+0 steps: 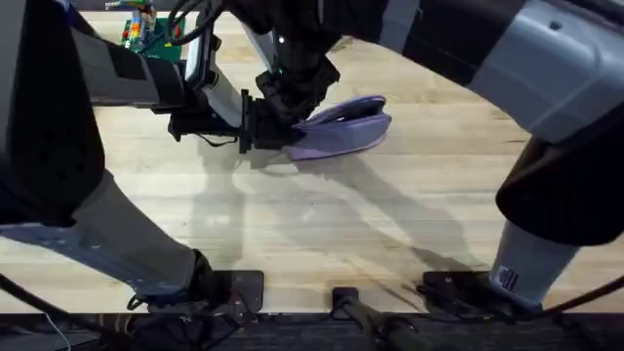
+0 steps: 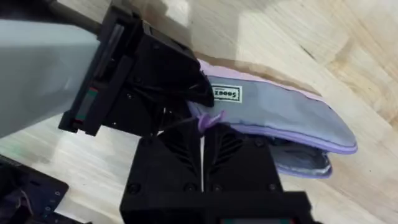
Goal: Unzip the bag, pick up the pens from the table one at a time and place them inside, then zip the bag closed.
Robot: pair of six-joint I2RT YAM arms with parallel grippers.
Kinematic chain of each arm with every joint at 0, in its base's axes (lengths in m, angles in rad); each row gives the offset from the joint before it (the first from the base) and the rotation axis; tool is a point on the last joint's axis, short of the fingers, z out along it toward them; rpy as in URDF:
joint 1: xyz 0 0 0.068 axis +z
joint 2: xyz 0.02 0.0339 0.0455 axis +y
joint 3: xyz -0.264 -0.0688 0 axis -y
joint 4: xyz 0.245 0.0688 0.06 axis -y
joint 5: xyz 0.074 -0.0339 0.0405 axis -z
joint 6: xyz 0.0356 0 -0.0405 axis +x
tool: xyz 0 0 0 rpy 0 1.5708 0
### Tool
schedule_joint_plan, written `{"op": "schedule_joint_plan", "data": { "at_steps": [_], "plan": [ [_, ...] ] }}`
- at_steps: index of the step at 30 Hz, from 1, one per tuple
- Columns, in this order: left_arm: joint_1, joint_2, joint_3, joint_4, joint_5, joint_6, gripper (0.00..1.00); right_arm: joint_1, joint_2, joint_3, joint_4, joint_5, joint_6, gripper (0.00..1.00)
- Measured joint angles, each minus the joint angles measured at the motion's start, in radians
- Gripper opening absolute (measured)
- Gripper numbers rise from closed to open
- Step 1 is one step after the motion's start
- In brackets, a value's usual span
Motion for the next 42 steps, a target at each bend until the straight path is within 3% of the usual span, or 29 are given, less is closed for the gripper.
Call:
{"op": "schedule_joint_plan", "data": {
  "at_steps": [7, 13, 23, 32, 42],
  "plan": [
    [-0.001, 0.000, 0.000, 0.001, 0.002, 0.000, 0.043, -0.034, 0.000, 0.000, -0.013, -0.008, 0.000, 0.031],
    [-0.002, 0.000, 0.000, 0.008, 0.002, 0.000, 0.043, -0.119, 0.000, 0.000, -0.034, -0.041, -0.004, 0.033],
    [-0.002, 0.000, 0.000, 0.010, 0.003, 0.000, 0.043, -0.347, 0.000, 0.000, -0.052, -0.072, -0.053, 0.033],
    [-0.002, 0.000, -0.001, 0.000, 0.001, -0.001, 0.042, -0.630, 0.000, 0.000, -0.037, -0.016, -0.094, 0.033],
    [-0.002, 0.000, -0.001, 0.000, 0.001, -0.001, 0.042, -0.716, 0.000, 0.000, -0.041, -0.070, -0.121, 0.032]
  ]
}}
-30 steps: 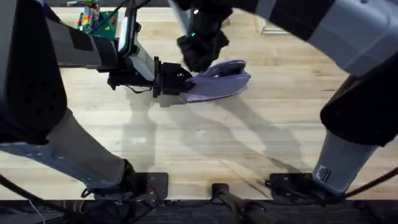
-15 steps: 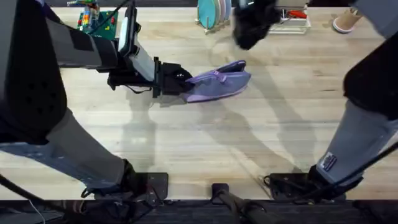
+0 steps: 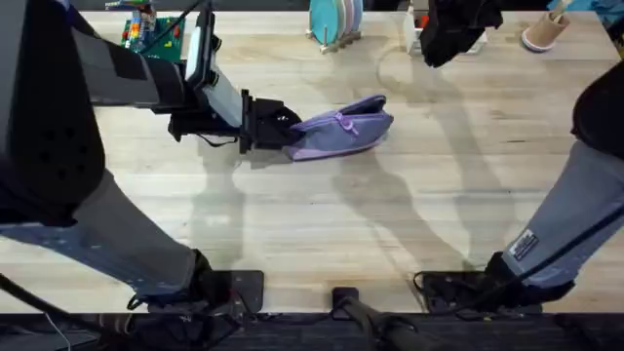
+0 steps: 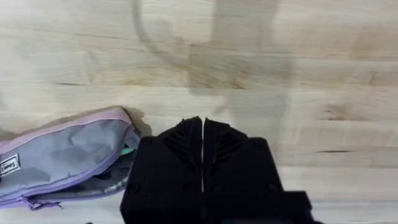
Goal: Unzip the bag, pick up the pens from the table one at a time and place them inside, then zip the bag closed.
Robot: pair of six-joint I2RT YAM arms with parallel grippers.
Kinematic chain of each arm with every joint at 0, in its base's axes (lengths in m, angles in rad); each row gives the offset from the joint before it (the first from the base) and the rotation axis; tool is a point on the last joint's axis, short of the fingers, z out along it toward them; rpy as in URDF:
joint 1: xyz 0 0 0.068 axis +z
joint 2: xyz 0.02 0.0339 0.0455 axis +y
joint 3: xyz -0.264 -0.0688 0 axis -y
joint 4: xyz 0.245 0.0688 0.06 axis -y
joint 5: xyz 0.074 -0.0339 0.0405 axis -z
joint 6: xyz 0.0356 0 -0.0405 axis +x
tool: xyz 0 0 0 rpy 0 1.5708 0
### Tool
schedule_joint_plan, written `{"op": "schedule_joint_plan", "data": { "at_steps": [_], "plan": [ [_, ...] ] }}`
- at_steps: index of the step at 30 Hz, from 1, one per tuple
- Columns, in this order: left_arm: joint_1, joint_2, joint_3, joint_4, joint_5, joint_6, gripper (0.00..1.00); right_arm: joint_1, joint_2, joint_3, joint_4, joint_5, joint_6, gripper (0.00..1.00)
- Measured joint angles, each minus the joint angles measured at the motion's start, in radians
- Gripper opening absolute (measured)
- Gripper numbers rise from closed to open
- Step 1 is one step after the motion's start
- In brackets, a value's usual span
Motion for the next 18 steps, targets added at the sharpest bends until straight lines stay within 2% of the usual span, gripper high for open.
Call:
{"op": "schedule_joint_plan", "data": {
  "at_steps": [4, 5, 12, 17, 18],
  "plan": [
    [0.000, 0.000, 0.000, 0.000, 0.000, 0.000, 0.042, 0.023, -0.028, 0.000, 0.000, -0.039, -0.045, 0.033],
    [0.000, 0.000, 0.000, 0.000, 0.000, 0.000, 0.042, 0.030, -0.044, 0.000, 0.000, -0.050, -0.051, 0.070],
    [0.000, 0.000, 0.000, 0.000, 0.000, 0.000, 0.042, 0.069, -0.174, 0.002, -0.022, -0.100, -0.083, 0.543],
    [0.000, 0.000, 0.000, 0.000, 0.000, 0.000, 0.042, 0.080, -0.243, 0.002, -0.048, -0.110, -0.086, 0.661],
    [0.000, 0.000, 0.000, 0.000, 0.000, 0.000, 0.042, 0.081, -0.257, 0.002, -0.055, -0.112, -0.086, 0.718]
  ]
}}
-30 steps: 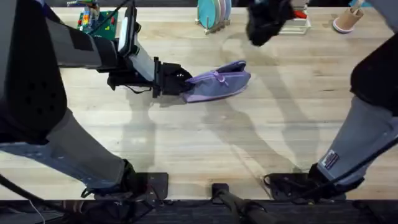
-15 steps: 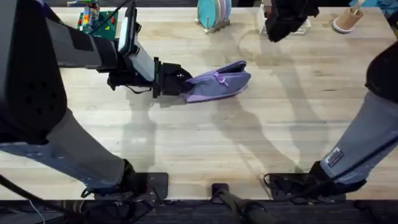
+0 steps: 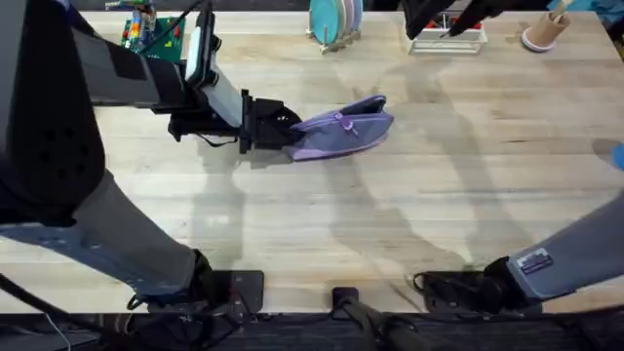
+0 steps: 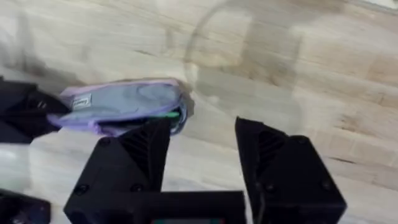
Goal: Unzip the bag, pick up the pens from the table one at a time and place them inside, then zip the bag closed.
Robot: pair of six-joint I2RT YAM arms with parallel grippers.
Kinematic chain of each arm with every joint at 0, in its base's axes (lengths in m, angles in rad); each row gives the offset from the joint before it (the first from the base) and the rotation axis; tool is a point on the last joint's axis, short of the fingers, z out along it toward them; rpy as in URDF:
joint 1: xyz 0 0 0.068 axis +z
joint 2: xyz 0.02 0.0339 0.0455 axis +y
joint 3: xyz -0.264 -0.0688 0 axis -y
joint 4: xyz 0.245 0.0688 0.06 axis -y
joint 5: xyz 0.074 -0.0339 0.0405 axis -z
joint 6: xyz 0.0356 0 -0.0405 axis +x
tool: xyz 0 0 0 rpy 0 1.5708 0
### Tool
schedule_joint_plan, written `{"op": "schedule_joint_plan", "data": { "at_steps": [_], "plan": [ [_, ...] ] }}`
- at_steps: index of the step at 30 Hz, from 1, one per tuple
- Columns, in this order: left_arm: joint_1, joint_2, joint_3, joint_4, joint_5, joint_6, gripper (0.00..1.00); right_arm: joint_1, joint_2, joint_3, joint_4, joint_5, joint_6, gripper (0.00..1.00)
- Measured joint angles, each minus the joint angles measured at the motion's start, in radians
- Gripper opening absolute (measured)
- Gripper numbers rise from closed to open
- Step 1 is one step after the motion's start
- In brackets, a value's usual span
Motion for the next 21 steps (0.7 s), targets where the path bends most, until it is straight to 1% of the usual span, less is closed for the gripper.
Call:
{"op": "schedule_joint_plan", "data": {
  "at_steps": [2, 3, 7, 9, 15, 21],
  "plan": [
    [0.000, 0.000, 0.000, 0.000, 0.000, 0.000, 0.042, 0.000, -0.032, 0.000, -0.012, -0.002, -0.004, 0.949],
    [0.000, 0.000, 0.000, 0.000, 0.000, 0.000, 0.042, 0.000, -0.049, 0.000, -0.015, -0.003, -0.005, 0.982],
    [0.000, 0.000, 0.000, 0.000, 0.000, 0.000, 0.042, 0.000, -0.133, -0.004, -0.014, -0.005, -0.006, 0.995],
    [0.000, 0.000, 0.000, 0.000, 0.000, 0.000, 0.042, 0.000, -0.187, -0.031, 0.001, -0.005, -0.007, 0.996],
    [0.000, 0.000, 0.000, 0.000, 0.000, 0.000, 0.042, 0.000, -0.333, -0.174, 0.052, -0.005, -0.021, 0.996],
    [0.000, 0.000, 0.000, 0.000, 0.000, 0.000, 0.042, 0.001, -0.427, -0.307, 0.107, -0.024, -0.026, 0.996]
  ]
}}
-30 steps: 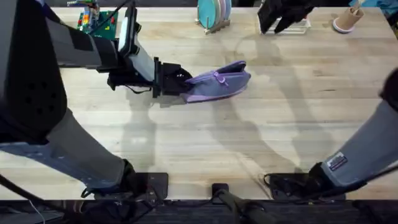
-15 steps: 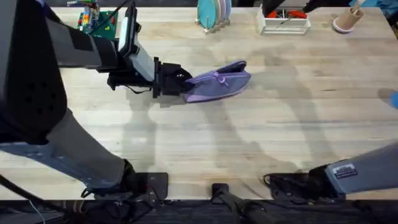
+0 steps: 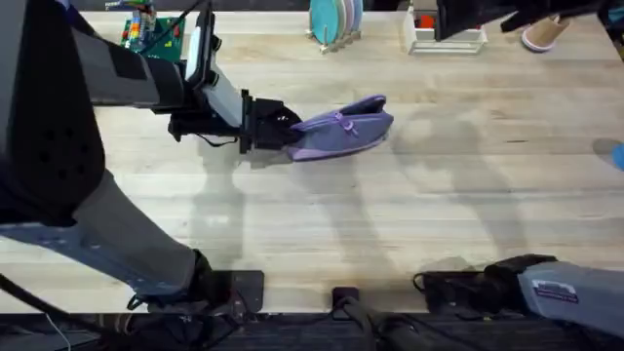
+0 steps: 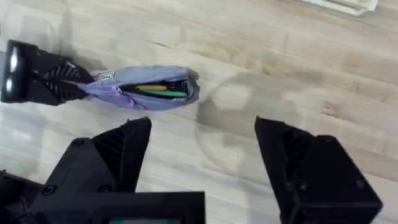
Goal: Unzip the bag, pick up the pens from the table one at a time and place them inside, then zip the bag closed.
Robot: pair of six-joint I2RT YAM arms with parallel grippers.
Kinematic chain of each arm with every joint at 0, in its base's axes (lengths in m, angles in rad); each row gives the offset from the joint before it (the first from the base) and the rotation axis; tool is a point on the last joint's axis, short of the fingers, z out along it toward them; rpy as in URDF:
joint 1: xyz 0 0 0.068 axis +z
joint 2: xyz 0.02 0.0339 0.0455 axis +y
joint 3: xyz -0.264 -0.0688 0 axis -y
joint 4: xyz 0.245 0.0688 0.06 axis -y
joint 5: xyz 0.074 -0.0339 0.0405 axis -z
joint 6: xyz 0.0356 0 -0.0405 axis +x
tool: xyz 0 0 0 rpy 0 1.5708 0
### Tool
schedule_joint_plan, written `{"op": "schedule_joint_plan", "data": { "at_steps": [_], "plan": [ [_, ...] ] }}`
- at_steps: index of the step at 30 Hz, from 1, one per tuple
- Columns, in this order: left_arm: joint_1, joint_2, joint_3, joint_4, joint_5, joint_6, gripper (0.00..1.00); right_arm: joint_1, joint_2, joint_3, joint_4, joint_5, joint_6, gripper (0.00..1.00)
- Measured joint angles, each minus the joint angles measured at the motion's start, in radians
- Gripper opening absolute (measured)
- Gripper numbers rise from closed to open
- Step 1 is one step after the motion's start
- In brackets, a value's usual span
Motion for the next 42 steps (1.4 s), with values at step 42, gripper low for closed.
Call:
{"op": "schedule_joint_plan", "data": {
  "at_steps": [42],
  "plan": [
    [0.000, 0.000, 0.000, 0.000, 0.000, 0.000, 0.041, 0.209, -0.064, -0.097, 0.068, -0.154, -0.039, 0.996]
  ]
}}
